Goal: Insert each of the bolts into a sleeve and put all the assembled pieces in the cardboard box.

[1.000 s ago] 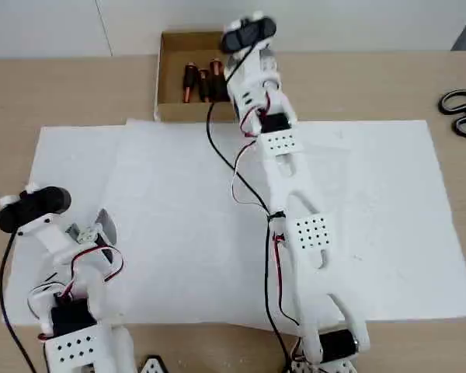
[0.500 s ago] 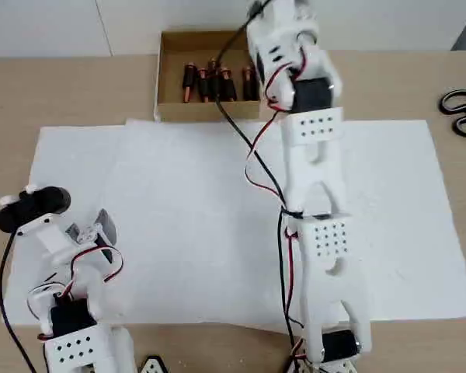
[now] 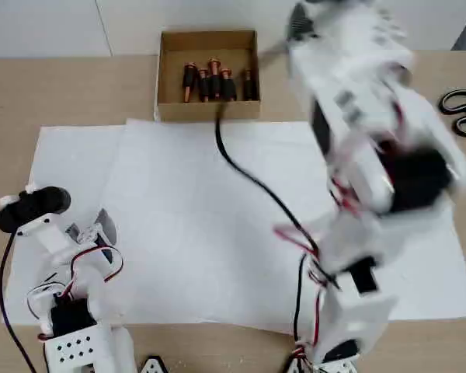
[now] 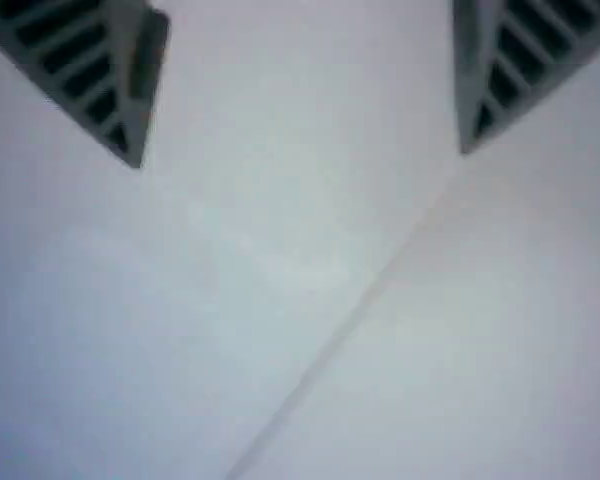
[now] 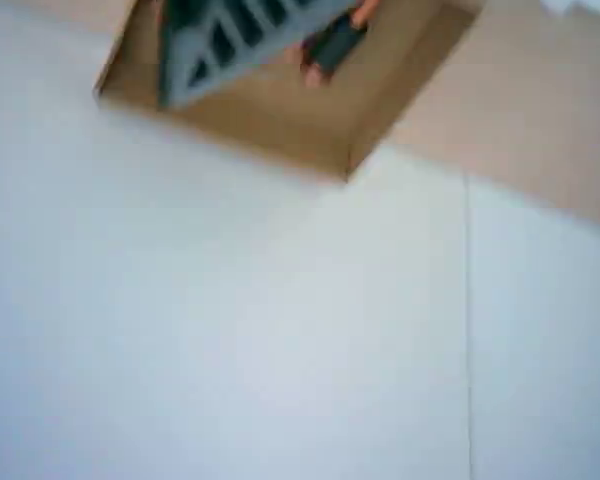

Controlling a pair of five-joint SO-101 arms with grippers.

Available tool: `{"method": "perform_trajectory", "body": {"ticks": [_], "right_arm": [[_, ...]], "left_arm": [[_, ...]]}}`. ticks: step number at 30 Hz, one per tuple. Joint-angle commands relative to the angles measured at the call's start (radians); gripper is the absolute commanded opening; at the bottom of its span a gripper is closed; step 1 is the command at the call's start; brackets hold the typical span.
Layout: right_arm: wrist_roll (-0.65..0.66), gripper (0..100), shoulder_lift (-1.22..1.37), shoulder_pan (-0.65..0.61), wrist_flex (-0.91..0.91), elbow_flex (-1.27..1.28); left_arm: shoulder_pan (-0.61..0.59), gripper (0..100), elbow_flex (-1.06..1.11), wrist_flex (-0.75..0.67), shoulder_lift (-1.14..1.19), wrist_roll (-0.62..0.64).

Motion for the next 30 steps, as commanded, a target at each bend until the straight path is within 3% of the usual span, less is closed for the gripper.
{"method": "perform_trajectory", "body": {"ticks": [1,8,13,25,30], "right_arm": [[0.012,20.5,-0.162,-0.002,0.008,-0.025],[0.012,20.5,-0.334,0.004,0.012,-0.018],[0.012,20.5,-0.466,0.005,0.013,0.183],[0.005,20.5,-0.963,0.002,-0.004,1.238],[0.005,20.5,-1.110,0.004,-0.127,1.679]], "left_arm": [[0.005,19,-0.005,-0.021,-0.012,0.000],[0.005,19,-0.005,-0.020,-0.012,0.000],[0.005,19,-0.005,-0.020,-0.012,0.000],[0.005,19,-0.007,-0.002,-0.012,0.000],[0.006,19,-0.007,-0.003,-0.012,0.000]]}}
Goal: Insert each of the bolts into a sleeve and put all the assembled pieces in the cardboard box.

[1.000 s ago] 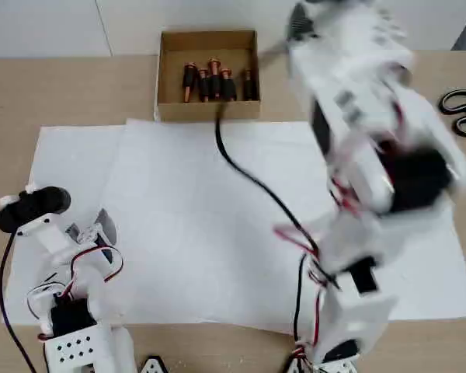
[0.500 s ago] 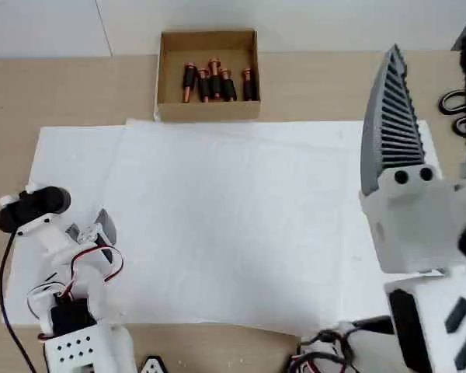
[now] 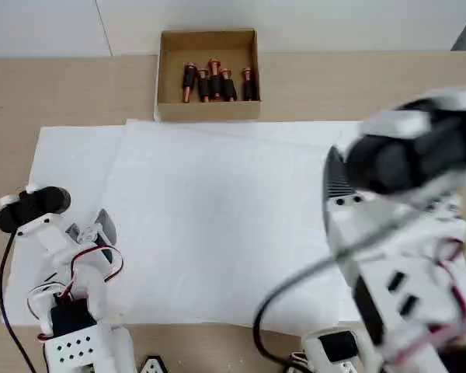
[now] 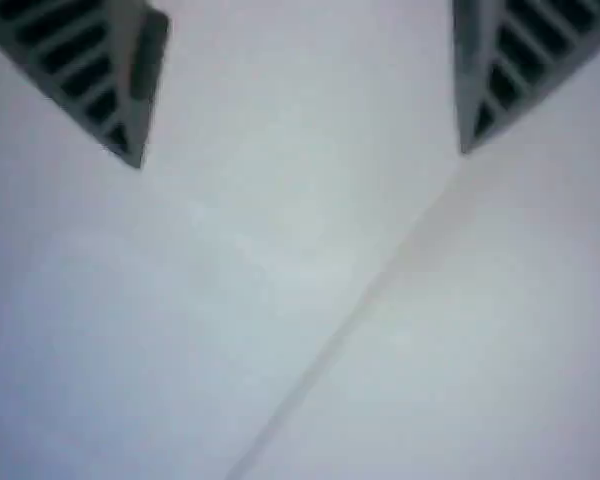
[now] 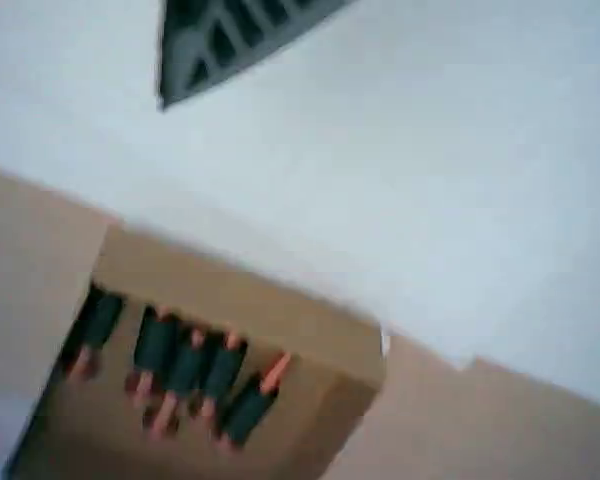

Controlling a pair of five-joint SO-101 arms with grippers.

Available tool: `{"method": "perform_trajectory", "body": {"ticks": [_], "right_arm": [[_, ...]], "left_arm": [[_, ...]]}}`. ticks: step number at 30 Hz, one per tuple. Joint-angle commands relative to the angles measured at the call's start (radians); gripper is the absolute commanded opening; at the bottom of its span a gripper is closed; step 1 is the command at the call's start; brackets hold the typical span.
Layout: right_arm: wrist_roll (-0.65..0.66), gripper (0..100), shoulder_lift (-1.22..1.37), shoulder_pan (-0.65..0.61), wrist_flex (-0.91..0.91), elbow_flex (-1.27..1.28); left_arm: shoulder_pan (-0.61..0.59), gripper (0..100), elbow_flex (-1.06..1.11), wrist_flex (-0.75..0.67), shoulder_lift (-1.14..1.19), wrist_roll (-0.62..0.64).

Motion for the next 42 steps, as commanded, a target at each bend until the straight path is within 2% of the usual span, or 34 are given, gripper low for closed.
{"method": "perform_trajectory", "body": {"ticks": [1,8,13,19,23,28,35,42], "right_arm": [[0.005,20.5,-0.099,0.002,-0.120,0.344],[0.005,20.5,-0.397,0.002,-0.503,0.905],[0.009,20.5,-0.690,0.002,-0.630,1.195],[0.011,20.6,-0.974,0.021,-0.628,1.427],[0.008,20.6,-0.960,0.107,-0.628,1.481],[0.006,20.6,-0.967,0.130,-0.628,1.484],[0.008,20.6,-0.967,0.127,-0.636,1.570],[0.006,20.6,-0.967,0.130,-0.636,1.682]], "left_arm": [[0.015,19,-0.007,-0.003,-0.012,0.000],[0.184,19,-0.018,0.035,-0.014,-0.006],[0.193,19,-0.051,0.071,-0.014,-0.008],[0.193,19,-0.102,0.112,-0.015,-0.008],[0.193,19,-0.128,0.163,-0.115,-0.008],[0.193,19,-0.128,0.308,-0.410,-0.008],[0.192,19,-0.117,0.311,-0.390,-0.009],[0.193,19,0.022,0.310,-0.396,-0.009]]}}
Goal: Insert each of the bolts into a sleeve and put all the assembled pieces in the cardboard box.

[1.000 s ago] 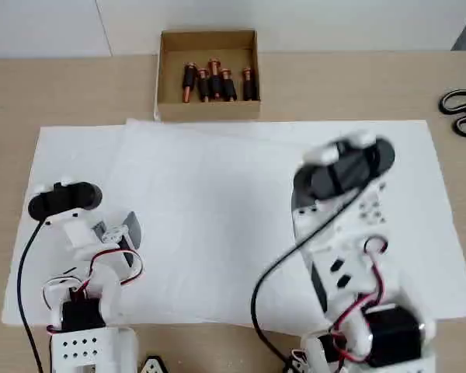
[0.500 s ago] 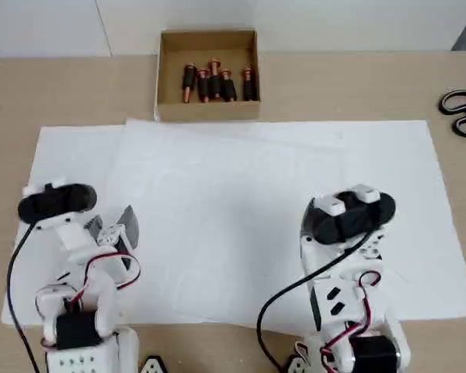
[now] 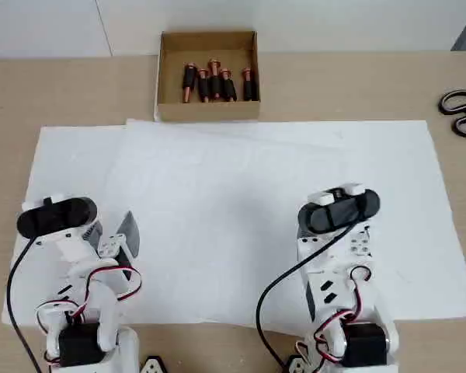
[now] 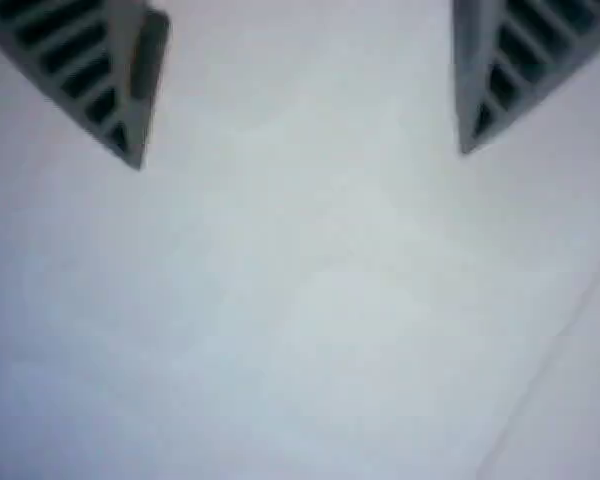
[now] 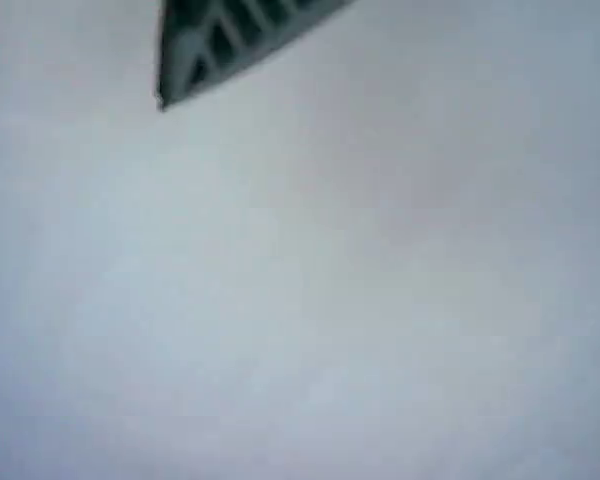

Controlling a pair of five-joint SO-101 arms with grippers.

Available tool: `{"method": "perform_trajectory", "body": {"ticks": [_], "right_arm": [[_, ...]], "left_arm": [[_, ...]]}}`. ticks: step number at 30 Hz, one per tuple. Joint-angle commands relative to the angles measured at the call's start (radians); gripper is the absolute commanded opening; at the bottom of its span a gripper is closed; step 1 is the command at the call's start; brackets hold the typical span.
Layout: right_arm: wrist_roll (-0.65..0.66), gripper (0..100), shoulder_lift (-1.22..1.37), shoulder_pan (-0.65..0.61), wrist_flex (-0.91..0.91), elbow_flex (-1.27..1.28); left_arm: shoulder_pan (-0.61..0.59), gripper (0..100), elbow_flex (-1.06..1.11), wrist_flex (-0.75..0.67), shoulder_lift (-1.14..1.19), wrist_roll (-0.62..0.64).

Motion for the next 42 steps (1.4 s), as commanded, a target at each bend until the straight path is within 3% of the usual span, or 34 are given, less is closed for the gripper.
{"method": "perform_trajectory", "body": {"ticks": [1,14,42], "right_arm": [[0.006,20.6,-0.010,0.005,-0.016,0.043],[0.005,20.6,-0.010,0.002,-0.016,0.236],[0.005,20.6,-0.010,0.002,-0.018,0.236]], "left_arm": [[0.005,19,0.042,0.003,-0.014,-0.009],[0.006,19,0.082,0.063,-0.014,-0.008],[0.006,19,0.099,0.064,-0.014,-0.003]]}}
